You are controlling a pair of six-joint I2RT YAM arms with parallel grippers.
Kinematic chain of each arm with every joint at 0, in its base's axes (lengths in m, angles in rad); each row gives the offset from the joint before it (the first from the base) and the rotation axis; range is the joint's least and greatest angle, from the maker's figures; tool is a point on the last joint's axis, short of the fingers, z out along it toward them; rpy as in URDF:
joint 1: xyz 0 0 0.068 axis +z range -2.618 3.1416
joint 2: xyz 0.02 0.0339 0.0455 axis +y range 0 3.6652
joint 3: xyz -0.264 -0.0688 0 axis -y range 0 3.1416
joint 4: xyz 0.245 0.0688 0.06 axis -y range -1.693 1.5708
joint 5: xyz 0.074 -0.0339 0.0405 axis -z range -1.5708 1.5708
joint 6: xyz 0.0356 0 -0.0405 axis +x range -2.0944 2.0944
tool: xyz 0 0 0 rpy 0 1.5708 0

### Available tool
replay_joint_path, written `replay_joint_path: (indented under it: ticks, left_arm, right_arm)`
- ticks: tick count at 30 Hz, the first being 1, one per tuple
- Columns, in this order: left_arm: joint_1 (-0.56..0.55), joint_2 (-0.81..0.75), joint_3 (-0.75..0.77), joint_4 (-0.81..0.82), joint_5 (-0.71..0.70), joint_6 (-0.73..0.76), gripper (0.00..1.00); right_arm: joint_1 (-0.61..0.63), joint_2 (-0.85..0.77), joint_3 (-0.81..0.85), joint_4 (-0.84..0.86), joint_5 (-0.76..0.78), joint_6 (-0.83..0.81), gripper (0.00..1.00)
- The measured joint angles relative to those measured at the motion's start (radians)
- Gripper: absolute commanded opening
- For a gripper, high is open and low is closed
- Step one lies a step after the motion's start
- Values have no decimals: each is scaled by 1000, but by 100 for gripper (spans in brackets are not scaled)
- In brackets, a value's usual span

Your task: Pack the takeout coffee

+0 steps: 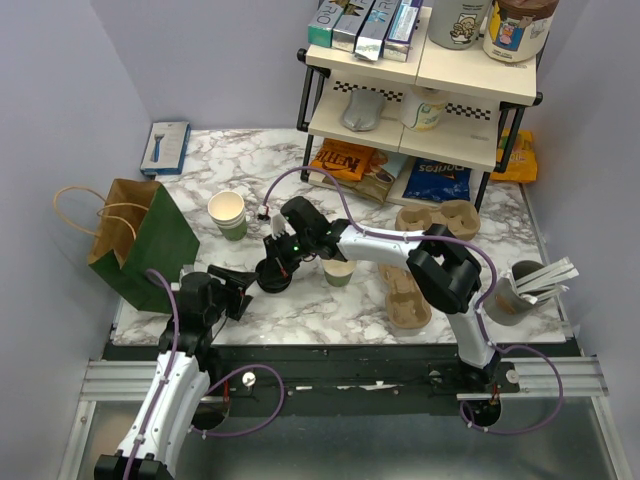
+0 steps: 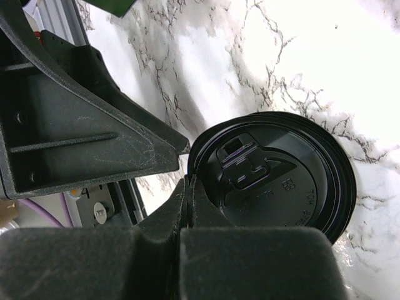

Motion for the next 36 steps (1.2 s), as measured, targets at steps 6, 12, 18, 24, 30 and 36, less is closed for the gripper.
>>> replay_joint_path:
  ticks: [6, 12, 18, 24, 30, 36]
  left_arm:
    - [0, -8, -7, 2, 0, -6, 74]
    - [0, -21, -13, 0, -1, -11, 74]
    - [0, 18, -14, 25, 0, -12, 70]
    - [0, 34, -14, 46, 0, -12, 68]
    - [0, 43, -14, 56, 0, -14, 66]
    - [0, 28, -19, 55, 0, -19, 66]
  right_arm:
    - [0, 0, 0, 0, -1, 0, 1]
    - [0, 0, 0, 0, -2, 0, 1]
    - [0, 0, 0, 0, -9, 1, 1]
    - [0, 0, 0, 0, -13, 0, 1]
    - [0, 0, 0, 0, -15, 0, 1]
    - [0, 0, 0, 0, -15, 1, 1]
